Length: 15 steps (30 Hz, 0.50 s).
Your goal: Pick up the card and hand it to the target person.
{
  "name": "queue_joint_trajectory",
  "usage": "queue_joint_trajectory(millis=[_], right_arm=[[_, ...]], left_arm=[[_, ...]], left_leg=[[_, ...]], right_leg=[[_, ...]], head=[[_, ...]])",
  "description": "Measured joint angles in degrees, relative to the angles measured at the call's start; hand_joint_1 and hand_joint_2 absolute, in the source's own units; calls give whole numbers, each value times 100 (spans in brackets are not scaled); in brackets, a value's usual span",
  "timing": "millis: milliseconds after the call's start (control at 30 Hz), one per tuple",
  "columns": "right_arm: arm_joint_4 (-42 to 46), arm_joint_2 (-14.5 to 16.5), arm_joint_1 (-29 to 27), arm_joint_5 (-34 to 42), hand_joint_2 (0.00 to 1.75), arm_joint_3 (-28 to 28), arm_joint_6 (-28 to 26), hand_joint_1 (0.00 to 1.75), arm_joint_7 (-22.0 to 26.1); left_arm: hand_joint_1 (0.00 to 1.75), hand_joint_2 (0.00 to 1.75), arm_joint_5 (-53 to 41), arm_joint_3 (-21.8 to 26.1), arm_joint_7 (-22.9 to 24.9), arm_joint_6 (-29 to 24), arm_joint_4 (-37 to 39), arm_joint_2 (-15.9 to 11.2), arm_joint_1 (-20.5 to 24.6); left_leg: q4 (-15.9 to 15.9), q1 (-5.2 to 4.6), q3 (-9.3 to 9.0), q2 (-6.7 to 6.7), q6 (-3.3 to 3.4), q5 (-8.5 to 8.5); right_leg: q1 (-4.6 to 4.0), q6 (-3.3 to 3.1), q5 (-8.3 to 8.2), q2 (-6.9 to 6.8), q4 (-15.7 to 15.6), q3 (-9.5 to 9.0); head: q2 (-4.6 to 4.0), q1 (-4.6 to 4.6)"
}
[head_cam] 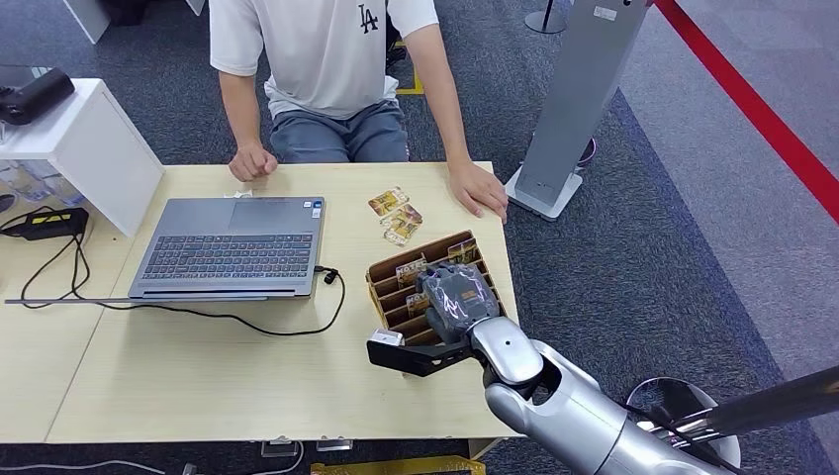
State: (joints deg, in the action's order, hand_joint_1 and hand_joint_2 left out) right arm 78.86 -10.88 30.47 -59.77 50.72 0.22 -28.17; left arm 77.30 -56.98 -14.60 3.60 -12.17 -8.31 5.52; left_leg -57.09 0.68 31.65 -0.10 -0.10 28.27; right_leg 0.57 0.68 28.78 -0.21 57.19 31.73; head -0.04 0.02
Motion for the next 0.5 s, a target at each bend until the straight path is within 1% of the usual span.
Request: queue_joint_trajectory(millis=[133,500], right_arm=[[-93,34,43,26,175,23,-27,94,49],[-241,78,102,74,175,54,-83,88,52]], left_arm=[[0,0,-4,0,7,7,-1,0,6],[0,0,-8,-1,11,15,0,0,6]], left_leg=[[0,0,-1,0,0,0],[0,0,-3,0,0,0]], right_leg=[[0,0,0,0,0,-1],[0,0,0,0,0,-2]], head=[[0,1],[0,1]])
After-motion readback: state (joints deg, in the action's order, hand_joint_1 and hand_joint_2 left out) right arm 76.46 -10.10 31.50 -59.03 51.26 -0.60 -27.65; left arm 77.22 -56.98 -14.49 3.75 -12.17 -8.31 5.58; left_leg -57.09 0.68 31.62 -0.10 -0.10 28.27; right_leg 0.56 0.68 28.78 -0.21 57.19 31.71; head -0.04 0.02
